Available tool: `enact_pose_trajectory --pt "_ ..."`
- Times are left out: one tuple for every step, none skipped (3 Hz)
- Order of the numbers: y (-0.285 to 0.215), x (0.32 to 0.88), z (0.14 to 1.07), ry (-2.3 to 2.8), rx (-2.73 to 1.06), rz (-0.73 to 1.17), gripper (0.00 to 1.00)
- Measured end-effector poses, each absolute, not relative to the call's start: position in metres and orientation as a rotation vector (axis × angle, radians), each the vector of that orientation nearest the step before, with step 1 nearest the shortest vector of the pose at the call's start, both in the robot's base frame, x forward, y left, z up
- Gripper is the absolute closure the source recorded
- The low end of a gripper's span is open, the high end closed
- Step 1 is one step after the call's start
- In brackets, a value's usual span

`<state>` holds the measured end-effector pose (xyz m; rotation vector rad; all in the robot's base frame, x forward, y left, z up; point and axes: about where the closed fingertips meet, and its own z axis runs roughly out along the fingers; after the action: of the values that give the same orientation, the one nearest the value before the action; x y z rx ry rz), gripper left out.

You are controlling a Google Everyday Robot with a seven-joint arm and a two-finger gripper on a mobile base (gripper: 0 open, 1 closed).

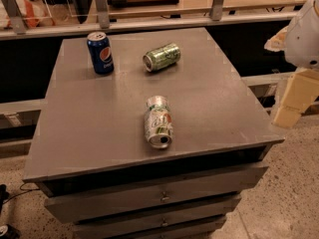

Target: Move 7up can near pepsi can

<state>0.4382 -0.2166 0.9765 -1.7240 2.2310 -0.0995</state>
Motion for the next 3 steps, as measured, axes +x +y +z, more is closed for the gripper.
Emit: enact_pose_trajectory --pt "-0.217 0.438 0.977 2.231 -1.724 -0.100 0.00" --pt "-0.201 0.445 0.975 2.135 -1.806 -0.077 0.00" --pt "-0.170 0.457 0.967 1.923 -1.988 -0.012 0.00"
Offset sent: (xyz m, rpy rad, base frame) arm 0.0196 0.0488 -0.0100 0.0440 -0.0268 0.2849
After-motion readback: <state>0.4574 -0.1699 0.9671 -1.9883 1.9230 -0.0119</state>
